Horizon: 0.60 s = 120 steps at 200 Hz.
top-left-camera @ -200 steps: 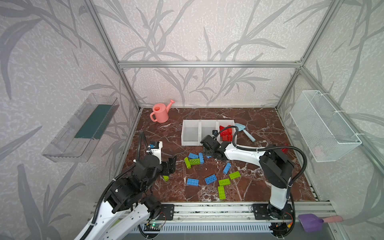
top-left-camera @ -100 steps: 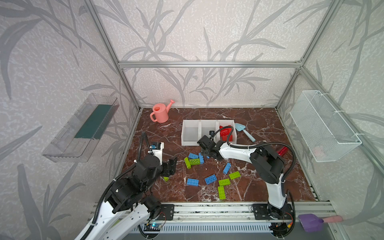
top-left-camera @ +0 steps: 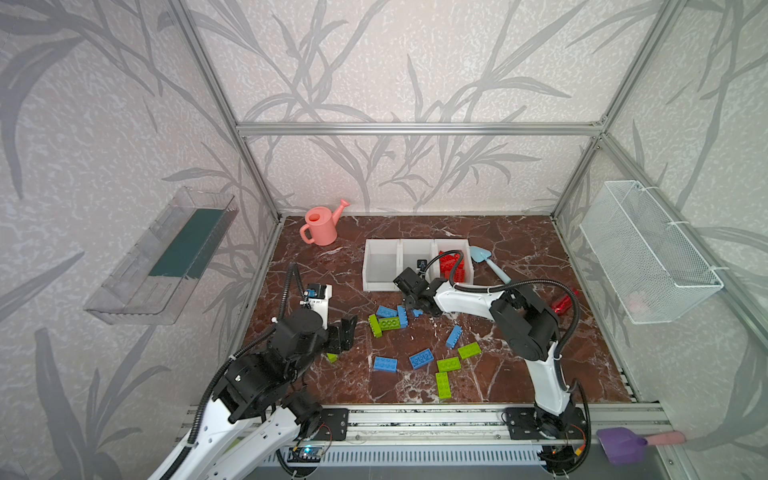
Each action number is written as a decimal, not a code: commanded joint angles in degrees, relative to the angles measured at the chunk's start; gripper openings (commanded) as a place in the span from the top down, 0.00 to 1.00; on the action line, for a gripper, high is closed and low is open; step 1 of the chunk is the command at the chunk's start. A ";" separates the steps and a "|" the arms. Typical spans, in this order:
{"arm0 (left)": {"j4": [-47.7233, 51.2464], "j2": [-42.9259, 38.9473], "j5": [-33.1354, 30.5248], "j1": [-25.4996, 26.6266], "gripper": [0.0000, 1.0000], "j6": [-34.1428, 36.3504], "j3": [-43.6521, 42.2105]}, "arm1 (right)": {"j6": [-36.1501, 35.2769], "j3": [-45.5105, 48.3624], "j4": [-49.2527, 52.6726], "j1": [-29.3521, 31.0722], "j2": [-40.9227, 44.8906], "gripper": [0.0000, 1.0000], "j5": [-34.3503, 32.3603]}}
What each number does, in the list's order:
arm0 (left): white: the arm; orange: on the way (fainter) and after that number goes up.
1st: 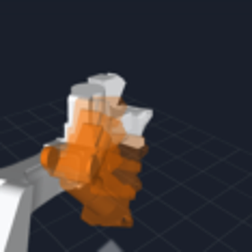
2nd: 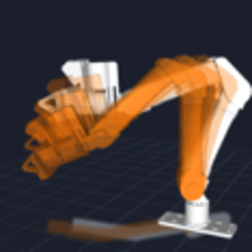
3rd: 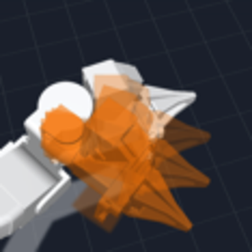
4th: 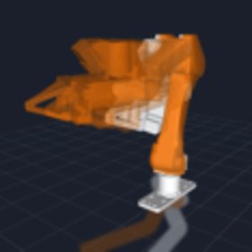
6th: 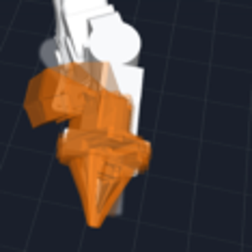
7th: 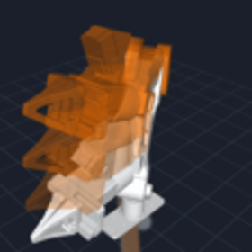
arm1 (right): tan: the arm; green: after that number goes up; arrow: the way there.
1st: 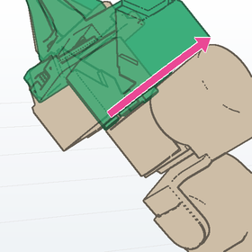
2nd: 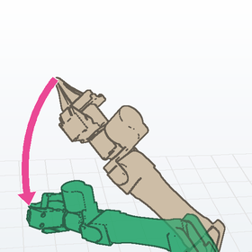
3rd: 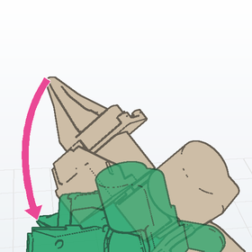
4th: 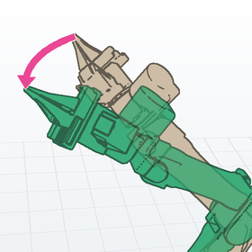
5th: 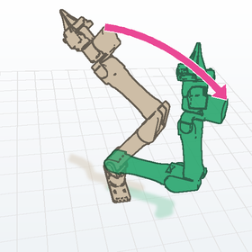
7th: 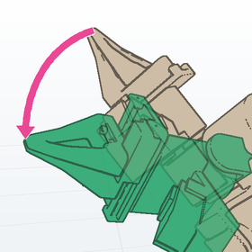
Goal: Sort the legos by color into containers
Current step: 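Grasp the red brick at the bin front with the right gripper and lift it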
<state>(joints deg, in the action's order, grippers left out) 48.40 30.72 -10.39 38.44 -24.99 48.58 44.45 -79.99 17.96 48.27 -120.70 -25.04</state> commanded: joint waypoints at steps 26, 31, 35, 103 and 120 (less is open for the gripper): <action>-0.50 0.12 0.35 -0.51 0.18 1.03 -0.52 | -1.20 0.42 0.30 -0.28 -0.93 0.29 0.82; -0.55 0.13 0.37 -0.60 0.18 1.05 -0.58 | -1.20 0.76 0.10 -0.28 -0.65 0.31 0.87; -0.50 0.21 0.43 -0.61 0.18 1.00 -0.59 | -1.20 1.12 0.10 -0.28 -0.47 0.32 0.93; -0.45 0.23 -0.15 -0.88 0.18 0.76 -0.76 | -3.35 5.96 -1.34 -0.28 3.98 0.55 2.37; -0.35 0.57 -0.16 -0.87 0.18 0.74 -0.70 | -3.66 7.09 -1.61 -0.28 5.06 0.57 2.35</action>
<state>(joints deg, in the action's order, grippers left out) 48.21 30.76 -10.31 37.85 -25.02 48.58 41.69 -75.16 14.13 48.14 -118.02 -23.73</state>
